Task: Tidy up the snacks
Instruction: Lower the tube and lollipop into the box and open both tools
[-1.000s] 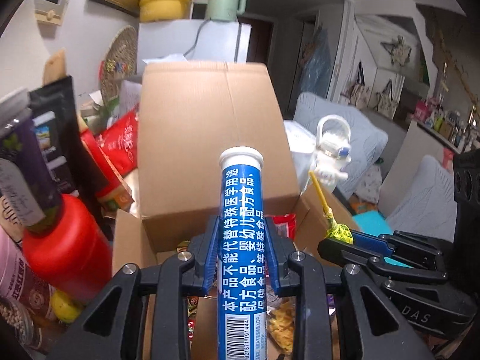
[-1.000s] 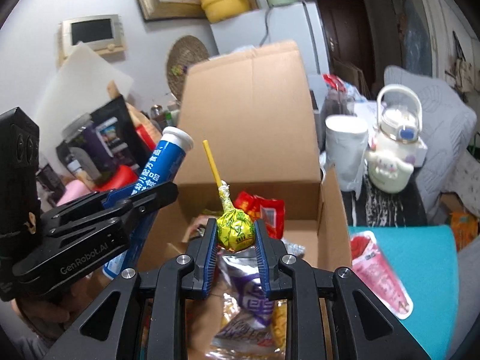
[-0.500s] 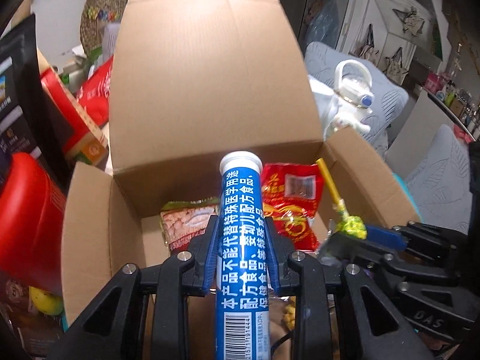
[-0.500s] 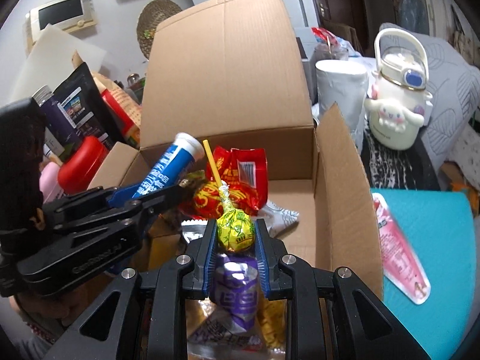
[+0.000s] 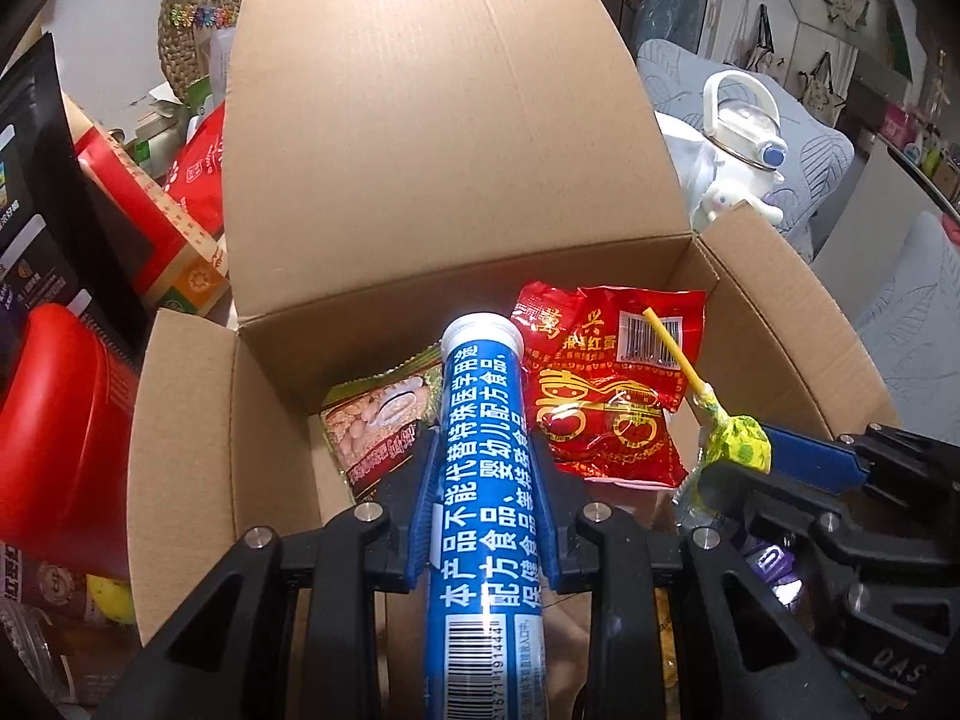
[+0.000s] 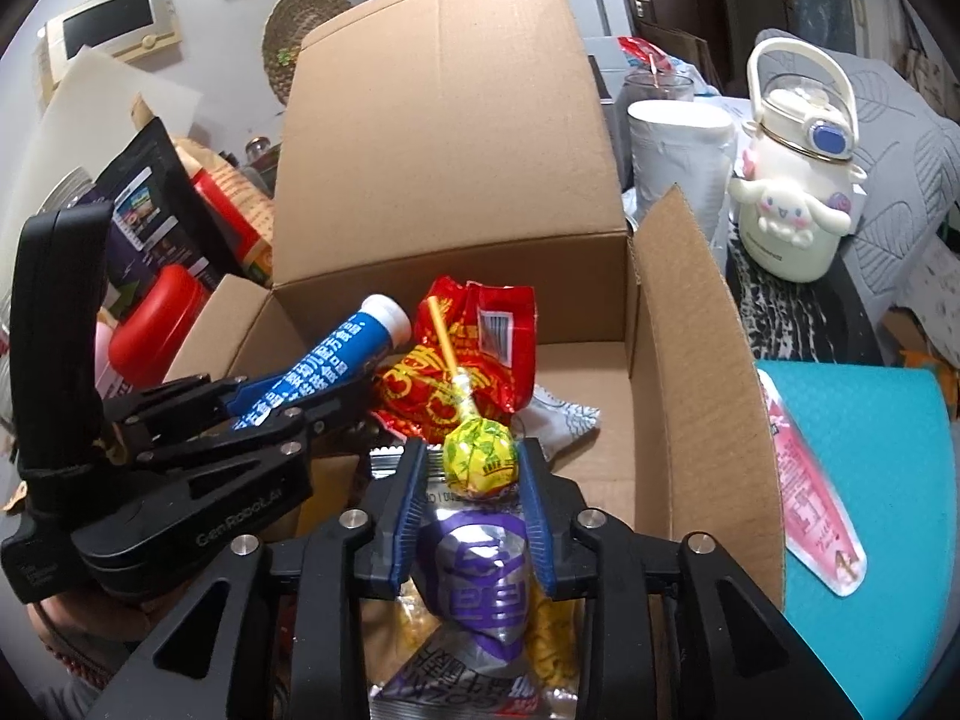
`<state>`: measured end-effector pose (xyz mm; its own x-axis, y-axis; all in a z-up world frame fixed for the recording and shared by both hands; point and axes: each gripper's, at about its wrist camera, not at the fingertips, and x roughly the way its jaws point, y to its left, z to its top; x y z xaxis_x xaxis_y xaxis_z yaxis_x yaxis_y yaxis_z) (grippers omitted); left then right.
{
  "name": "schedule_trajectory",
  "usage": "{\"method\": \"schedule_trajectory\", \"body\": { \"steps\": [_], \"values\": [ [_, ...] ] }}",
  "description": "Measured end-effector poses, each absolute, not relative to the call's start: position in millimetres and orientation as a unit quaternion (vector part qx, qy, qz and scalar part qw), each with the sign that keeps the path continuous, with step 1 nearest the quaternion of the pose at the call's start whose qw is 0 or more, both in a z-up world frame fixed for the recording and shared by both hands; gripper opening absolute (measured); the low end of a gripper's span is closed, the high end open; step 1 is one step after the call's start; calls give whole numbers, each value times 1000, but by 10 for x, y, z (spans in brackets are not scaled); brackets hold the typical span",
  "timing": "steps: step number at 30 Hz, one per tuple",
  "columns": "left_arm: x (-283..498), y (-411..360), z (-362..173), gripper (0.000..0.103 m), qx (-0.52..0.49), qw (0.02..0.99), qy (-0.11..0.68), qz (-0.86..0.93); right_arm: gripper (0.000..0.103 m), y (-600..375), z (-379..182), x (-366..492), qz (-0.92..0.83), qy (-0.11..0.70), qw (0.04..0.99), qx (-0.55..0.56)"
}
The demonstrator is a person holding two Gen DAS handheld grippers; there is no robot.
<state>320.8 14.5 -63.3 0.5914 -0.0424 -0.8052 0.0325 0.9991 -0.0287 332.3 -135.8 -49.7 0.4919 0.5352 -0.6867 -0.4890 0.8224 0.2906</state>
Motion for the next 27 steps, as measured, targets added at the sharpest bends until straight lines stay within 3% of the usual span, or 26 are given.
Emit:
{"method": "schedule_trajectory", "body": {
  "steps": [3, 9, 12, 27],
  "values": [
    [3205, 137, -626, 28, -6, 889, 457, -19, 37, -1353, -485, 3302, 293, 408, 864, 27],
    [3132, 107, -538, 41, -5, 893, 451, -12, 37, -1377, -436, 3262, 279, 408, 869, 24],
    [3093, 102, -487, 44, -5, 896, 443, -10, 44, -1421, -351, 3220, 280, 398, 873, 34],
    [2703, 15, 205, 44, -12, 925, 380, -22, 45, -1599, 277, 2802, 270, 338, 902, 14]
  ]
}}
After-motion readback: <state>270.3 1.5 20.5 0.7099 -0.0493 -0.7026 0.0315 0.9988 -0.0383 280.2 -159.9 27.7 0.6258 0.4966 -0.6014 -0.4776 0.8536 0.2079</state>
